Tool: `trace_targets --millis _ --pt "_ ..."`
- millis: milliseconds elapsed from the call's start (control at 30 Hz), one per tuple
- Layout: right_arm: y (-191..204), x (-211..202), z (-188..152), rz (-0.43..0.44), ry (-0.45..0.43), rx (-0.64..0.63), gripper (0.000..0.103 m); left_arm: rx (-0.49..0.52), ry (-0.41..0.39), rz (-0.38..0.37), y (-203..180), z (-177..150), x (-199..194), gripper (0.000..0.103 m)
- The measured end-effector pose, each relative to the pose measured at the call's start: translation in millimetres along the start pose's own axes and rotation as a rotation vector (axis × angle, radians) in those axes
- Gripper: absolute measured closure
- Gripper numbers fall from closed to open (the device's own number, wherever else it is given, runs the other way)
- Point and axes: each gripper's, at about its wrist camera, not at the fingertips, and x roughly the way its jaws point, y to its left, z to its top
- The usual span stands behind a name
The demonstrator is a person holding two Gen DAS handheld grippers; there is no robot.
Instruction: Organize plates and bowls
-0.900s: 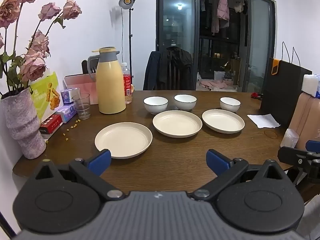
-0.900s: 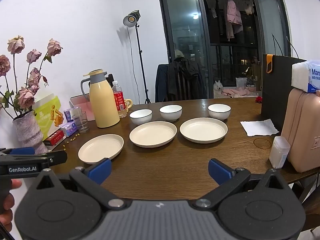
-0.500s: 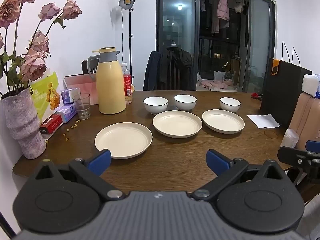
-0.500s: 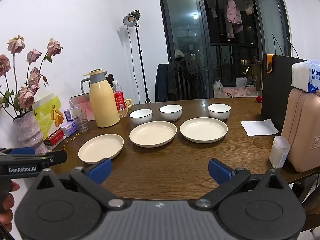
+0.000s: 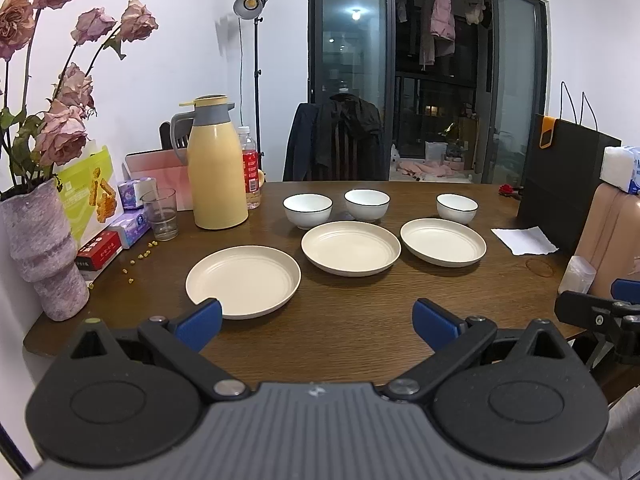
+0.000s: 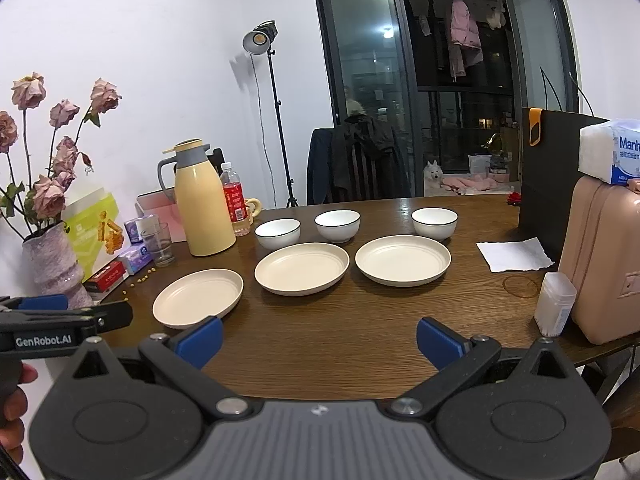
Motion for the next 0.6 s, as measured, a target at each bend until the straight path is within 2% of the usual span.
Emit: trace_targets --millis 600 --pt "0.4 0.8 0.3 0.000 0.001 0.000 0.000 0.004 0.000 0.000 -5.2 2.1 -1.0 0.000"
